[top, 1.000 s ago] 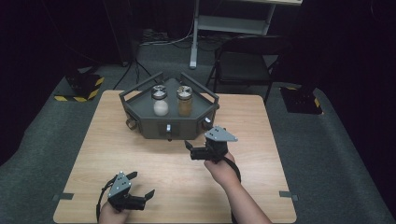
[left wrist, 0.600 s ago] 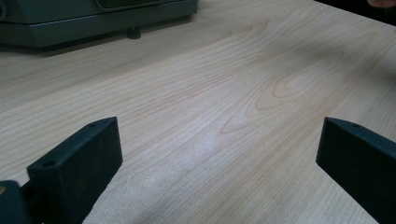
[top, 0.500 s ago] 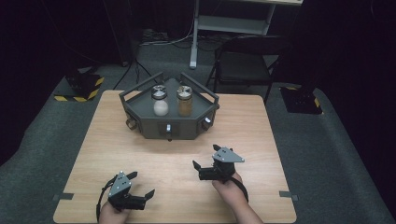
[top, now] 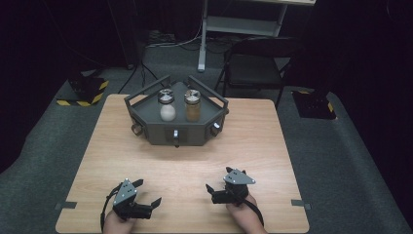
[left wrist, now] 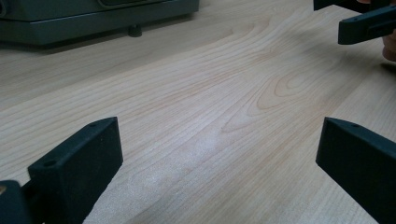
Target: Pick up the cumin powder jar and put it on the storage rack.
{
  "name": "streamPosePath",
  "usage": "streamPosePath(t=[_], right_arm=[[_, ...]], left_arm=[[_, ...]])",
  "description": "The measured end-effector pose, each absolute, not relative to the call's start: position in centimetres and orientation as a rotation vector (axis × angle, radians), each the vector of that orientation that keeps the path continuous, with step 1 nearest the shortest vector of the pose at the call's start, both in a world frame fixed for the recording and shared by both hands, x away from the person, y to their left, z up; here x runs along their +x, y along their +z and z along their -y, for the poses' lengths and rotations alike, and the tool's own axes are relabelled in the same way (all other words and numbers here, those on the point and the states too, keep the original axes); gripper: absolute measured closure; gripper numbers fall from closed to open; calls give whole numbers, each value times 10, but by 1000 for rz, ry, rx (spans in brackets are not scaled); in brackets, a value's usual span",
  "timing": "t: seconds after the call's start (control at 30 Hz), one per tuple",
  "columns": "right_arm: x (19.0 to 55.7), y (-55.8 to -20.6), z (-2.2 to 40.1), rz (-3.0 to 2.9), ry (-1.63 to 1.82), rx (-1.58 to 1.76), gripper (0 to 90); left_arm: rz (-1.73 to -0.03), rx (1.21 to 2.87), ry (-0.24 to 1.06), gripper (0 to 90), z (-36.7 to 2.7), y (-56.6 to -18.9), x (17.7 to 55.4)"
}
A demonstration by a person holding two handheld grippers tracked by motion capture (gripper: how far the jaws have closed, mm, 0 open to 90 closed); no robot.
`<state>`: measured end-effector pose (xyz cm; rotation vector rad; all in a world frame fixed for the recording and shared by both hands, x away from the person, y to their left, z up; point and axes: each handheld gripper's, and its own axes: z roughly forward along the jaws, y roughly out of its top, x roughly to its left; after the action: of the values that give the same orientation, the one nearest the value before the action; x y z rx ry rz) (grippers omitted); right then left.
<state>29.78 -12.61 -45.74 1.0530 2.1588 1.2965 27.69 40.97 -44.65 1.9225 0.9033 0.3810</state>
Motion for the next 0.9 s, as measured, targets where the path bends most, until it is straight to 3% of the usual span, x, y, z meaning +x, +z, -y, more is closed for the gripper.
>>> streamPosePath(t=[0.9], right_arm=[[269,-458,129,-2182,1139,1014,13]], left_arm=[[-870,1941,400,23,-407,-446,272]])
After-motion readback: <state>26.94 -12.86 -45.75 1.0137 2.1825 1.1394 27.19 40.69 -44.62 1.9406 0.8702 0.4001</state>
